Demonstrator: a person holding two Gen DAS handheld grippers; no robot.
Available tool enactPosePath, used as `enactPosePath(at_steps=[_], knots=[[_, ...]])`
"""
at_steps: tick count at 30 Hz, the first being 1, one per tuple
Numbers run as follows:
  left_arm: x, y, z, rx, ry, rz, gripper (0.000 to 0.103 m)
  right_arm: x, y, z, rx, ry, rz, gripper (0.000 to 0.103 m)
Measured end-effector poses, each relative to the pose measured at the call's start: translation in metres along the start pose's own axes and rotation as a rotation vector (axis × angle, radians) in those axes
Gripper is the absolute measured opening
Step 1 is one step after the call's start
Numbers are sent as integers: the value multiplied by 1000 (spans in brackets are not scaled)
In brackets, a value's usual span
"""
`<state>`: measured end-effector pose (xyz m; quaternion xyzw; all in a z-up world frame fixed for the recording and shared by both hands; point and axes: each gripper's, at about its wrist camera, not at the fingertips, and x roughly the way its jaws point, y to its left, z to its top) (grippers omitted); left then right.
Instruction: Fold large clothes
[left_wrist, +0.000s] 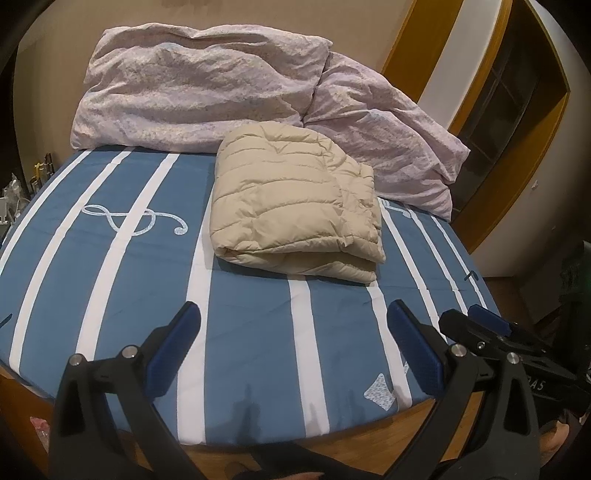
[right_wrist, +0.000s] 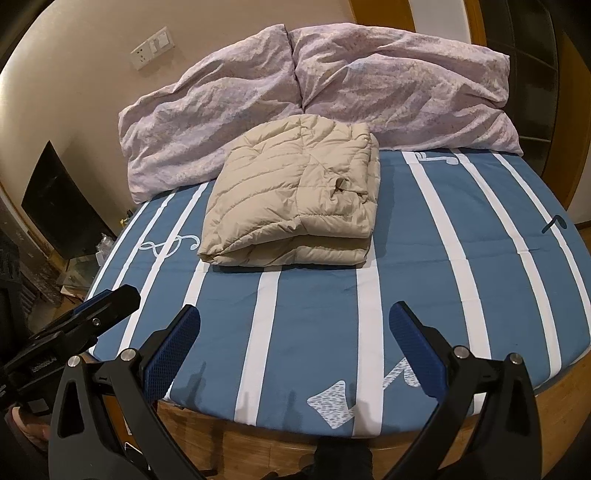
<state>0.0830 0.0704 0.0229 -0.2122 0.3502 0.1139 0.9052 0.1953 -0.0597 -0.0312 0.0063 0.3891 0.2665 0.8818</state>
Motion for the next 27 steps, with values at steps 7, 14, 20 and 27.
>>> enactPosePath(at_steps=[7,14,20,27], knots=[[-4,0,0,2,-7,12,101,-2,1,0,1,-5,1,102],[-4,1,1,-5,-9,12,101,-5,3,0,4,-12,5,102],[-5,-2,1,3,-14,8,101,-6,2,1,5,-14,7,102],[-5,-2,1,3,-14,8,101,-6,2,1,11,-13,6,102]])
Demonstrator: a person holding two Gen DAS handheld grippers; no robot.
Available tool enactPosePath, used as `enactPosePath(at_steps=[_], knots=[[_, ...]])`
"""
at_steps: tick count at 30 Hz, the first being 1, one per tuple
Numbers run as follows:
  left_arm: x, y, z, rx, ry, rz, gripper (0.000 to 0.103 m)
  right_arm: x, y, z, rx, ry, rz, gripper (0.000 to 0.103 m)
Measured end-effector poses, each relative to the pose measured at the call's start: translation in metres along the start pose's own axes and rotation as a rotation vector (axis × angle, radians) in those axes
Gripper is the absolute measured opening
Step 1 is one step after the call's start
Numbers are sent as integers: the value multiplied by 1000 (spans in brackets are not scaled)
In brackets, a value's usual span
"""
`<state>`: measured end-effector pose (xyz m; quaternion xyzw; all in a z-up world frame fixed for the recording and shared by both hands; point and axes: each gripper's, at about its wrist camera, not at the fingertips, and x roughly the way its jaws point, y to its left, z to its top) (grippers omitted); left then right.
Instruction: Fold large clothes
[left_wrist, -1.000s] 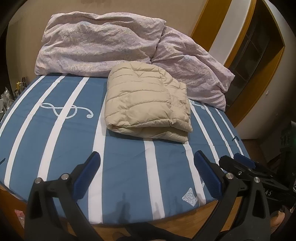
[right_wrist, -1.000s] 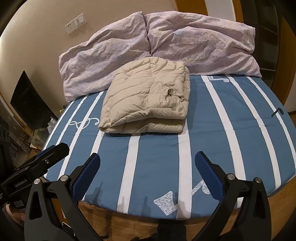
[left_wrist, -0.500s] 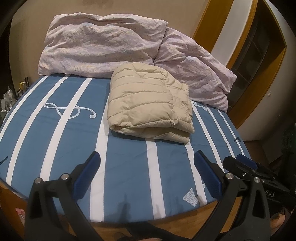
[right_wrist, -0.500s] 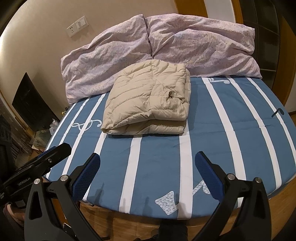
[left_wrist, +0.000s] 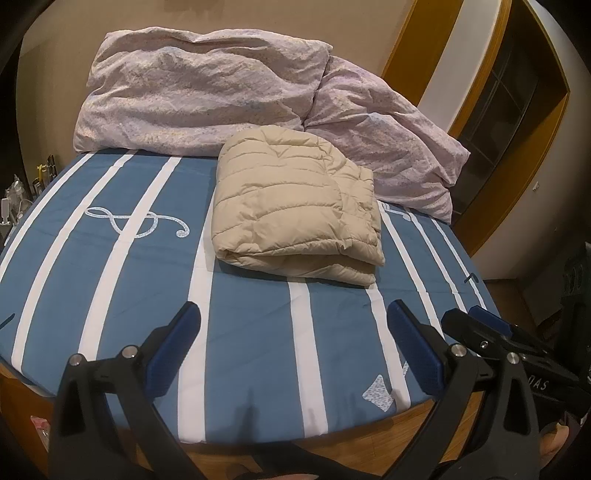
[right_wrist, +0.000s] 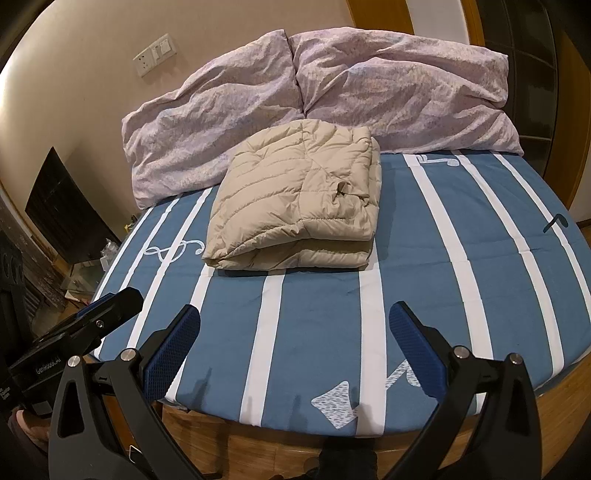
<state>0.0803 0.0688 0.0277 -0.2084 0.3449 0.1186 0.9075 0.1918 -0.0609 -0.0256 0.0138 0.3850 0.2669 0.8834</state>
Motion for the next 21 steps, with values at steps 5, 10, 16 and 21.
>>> enactPosePath(at_steps=[5,10,16,21], knots=[[0,0,0,-2,0,2,101,3,0,0,16,6,-1,102],[1,0,0,-4,2,3,101,6,2,0,21,11,-1,102],[4,-1,-2,-5,8,6,101,8,3,-1,23,13,-1,102],[4,1,-2,-4,9,7,101,8,3,-1,22,13,-1,102]])
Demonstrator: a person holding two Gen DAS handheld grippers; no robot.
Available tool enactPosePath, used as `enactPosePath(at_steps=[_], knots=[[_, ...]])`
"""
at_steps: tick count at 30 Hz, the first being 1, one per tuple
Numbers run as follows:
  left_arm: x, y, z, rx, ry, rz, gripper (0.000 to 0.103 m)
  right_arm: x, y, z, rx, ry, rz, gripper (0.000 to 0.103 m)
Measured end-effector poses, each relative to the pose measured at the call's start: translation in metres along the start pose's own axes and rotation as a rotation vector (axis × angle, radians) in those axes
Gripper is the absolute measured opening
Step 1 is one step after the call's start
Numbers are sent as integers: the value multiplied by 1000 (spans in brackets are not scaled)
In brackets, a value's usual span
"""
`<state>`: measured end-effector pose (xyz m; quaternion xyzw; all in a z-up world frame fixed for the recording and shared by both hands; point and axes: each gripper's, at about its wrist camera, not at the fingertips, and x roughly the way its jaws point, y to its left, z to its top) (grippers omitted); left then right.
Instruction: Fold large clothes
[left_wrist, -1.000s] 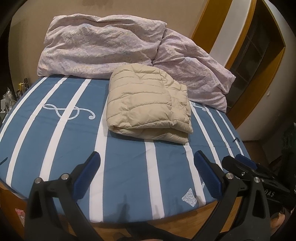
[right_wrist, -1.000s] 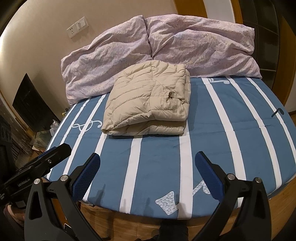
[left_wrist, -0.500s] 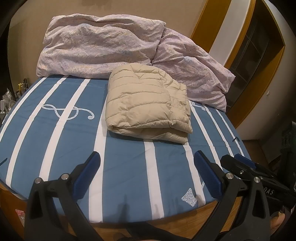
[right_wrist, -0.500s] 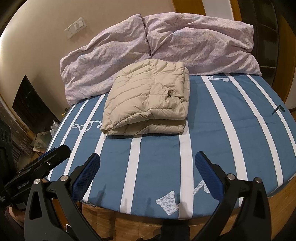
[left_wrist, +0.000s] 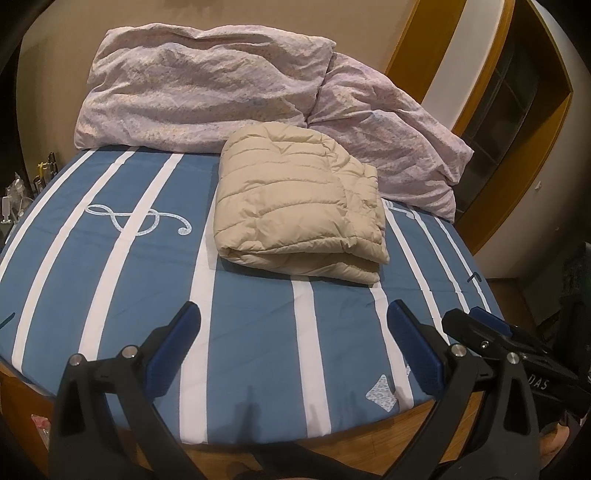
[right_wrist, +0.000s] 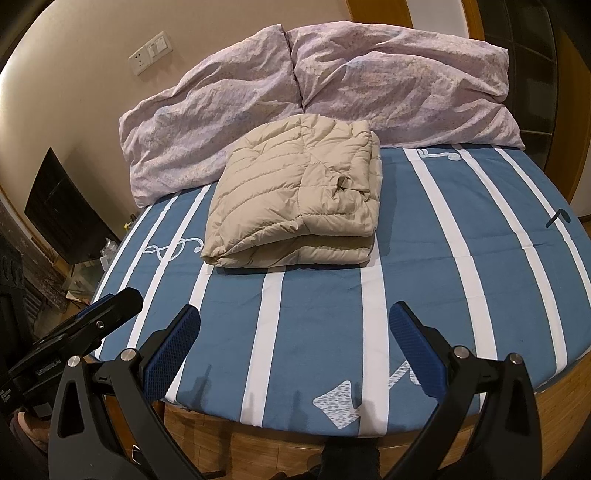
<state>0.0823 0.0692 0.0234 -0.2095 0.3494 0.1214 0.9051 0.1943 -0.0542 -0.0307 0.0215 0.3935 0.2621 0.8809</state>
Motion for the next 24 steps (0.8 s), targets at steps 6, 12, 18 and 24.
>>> enactPosePath(at_steps=[6,12,18,24], knots=[[0,1,0,0,-1,2,101,0,0,0,2,0,1,102],[0,0,0,0,-1,2,101,0,-1,0,0,1,2,102],[0,-1,0,-1,-1,4,101,0,-2,0,0,0,2,102],[1,1,-1,-3,2,2,101,-1,-3,0,-1,1,3,102]])
